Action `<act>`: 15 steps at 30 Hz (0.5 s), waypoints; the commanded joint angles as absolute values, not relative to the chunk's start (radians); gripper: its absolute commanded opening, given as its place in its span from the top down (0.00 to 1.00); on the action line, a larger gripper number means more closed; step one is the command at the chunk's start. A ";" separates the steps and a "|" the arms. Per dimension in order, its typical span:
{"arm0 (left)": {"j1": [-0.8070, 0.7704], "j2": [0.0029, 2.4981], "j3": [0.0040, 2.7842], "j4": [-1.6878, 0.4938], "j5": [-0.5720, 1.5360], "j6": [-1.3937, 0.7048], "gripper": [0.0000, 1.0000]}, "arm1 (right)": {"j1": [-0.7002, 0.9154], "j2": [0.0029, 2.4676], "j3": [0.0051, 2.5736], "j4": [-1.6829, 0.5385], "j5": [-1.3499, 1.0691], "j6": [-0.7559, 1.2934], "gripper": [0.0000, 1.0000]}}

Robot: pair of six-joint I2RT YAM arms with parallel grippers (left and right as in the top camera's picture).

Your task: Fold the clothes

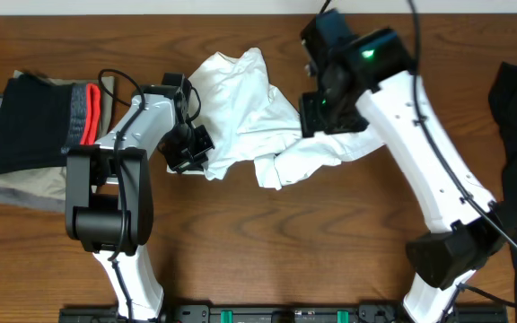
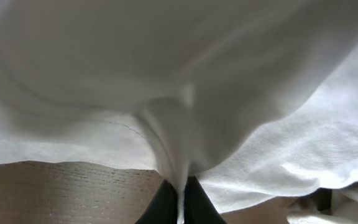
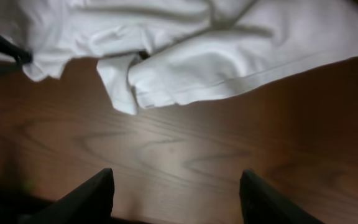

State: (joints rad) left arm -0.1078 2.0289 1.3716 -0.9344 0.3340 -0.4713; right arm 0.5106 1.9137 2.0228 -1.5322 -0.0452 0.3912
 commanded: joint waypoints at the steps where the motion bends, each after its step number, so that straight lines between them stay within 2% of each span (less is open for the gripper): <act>1: -0.108 2.028 1.372 -0.937 0.329 -0.469 0.94 | 0.548 1.915 1.928 -1.484 -0.139 0.408 0.38; 7: -0.108 2.028 1.372 -0.940 0.329 -0.469 0.94 | 0.599 1.915 1.725 -1.311 -0.244 0.437 0.41; 10: -0.108 2.028 1.372 -0.940 0.329 -0.469 0.94 | 0.624 1.915 1.630 -1.192 -0.294 0.425 0.48; 15: -0.108 2.028 1.372 -0.941 0.329 -0.469 0.94 | 0.650 1.916 1.508 -1.053 -0.287 0.373 0.48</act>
State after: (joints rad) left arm -0.1078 2.0289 1.3708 -0.9356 0.3340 -0.4713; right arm 0.6315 1.9156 1.5558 -1.0836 -0.2596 0.4068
